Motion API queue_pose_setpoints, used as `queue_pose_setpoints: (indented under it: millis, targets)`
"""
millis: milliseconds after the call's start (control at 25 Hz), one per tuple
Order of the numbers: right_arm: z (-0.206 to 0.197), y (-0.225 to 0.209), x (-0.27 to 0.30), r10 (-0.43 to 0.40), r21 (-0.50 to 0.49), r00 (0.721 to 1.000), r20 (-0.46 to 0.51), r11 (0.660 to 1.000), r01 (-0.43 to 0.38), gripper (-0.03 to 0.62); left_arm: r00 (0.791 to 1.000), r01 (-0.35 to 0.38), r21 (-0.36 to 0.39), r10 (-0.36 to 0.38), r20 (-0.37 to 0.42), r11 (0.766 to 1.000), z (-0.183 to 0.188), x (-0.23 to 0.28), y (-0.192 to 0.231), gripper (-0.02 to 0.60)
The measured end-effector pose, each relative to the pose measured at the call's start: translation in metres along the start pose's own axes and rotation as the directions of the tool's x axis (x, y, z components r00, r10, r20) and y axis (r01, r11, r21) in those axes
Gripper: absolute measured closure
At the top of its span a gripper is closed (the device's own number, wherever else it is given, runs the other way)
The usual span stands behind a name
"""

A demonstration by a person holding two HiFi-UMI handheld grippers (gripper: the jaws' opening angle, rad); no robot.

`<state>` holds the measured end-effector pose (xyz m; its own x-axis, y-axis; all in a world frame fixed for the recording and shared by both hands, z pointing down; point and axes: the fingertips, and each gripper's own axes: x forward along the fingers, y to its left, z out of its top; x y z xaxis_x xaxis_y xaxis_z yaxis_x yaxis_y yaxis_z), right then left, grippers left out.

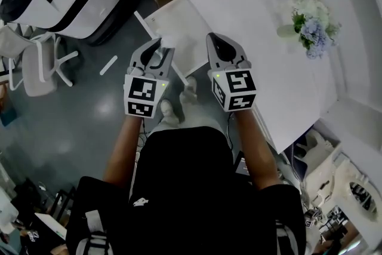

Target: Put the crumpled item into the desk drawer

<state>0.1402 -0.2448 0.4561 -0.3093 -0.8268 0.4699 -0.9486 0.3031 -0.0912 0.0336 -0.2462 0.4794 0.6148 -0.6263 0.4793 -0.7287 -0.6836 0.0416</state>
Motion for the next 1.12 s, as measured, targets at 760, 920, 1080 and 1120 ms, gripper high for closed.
queue_pose_setpoints:
  millis: [760,920,1080,1120]
  targets:
    - [-0.067,-0.036,0.041,0.027,0.077,0.991,-0.129,0.997,-0.017,0.599,0.953,0.106,0.097,-0.073,-0.295,0.99,-0.089,0.082,-0.02,0.479]
    - [-0.079,-0.037,0.047,0.035,0.094,0.988,-0.148,0.995,-0.021,0.599,0.933,0.145,0.134,-0.091,-0.349,0.98,-0.104,0.097,-0.022,0.479]
    - [-0.09,-0.042,0.053,0.039,0.111,0.986,-0.16,0.994,-0.021,0.599,0.916,0.185,0.183,-0.102,-0.387,0.965,-0.115,0.112,-0.026,0.479]
    - [-0.092,-0.043,0.054,0.039,0.114,0.986,-0.162,0.993,-0.02,0.599,0.912,0.195,0.201,-0.102,-0.398,0.96,-0.118,0.115,-0.026,0.479]
